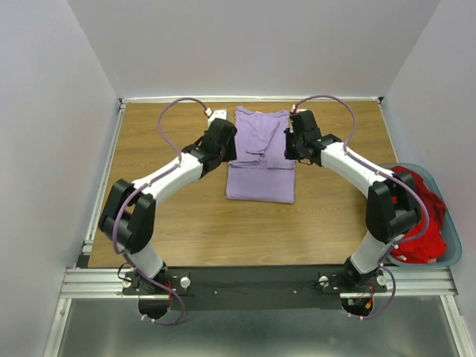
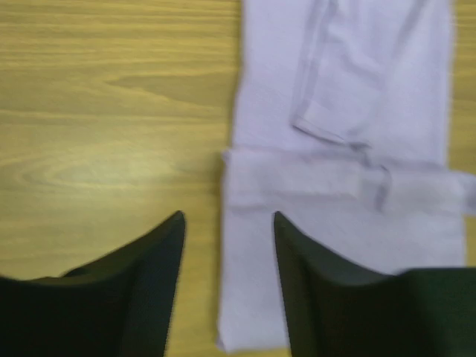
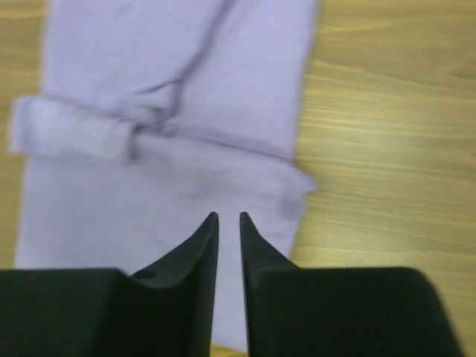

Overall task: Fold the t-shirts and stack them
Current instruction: Fold the tshirt

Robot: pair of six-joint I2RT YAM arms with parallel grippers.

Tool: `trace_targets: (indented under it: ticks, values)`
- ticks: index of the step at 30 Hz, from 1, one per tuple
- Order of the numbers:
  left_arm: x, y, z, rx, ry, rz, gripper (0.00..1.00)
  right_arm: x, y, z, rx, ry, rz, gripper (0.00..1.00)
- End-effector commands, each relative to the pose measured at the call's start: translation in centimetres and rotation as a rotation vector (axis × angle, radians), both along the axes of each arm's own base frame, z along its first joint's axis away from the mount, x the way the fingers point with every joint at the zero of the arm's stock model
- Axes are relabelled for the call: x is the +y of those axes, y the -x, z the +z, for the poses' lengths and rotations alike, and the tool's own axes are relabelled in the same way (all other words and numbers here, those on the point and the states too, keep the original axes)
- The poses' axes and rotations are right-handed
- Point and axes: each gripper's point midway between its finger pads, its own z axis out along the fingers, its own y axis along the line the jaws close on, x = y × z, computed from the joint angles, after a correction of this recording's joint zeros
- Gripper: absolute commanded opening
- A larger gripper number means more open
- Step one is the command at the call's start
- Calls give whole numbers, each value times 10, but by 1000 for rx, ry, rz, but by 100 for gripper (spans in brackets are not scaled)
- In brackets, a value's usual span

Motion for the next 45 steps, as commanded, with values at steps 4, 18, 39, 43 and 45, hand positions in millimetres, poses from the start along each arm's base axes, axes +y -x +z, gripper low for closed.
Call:
trace_targets:
  ticks: [4, 18, 39, 43, 45]
  values:
    - [-55, 65, -43, 61, 29, -104, 29, 68, 22, -8, 31, -172, 199, 13]
    - [-64, 118, -127, 296, -13, -172, 25, 93, 12, -79, 118, -180, 223, 8]
    - [-45, 169, -128, 381, 7, -279, 24, 76, -114, 5, -232, -31, 195, 23]
    - [-36, 179, -123, 377, 20, -272, 24, 105, -56, 20, -142, -245, 360, 27]
    - [-33, 184, -124, 379, 23, -274, 24, 111, -20, 5, -66, -309, 420, 28]
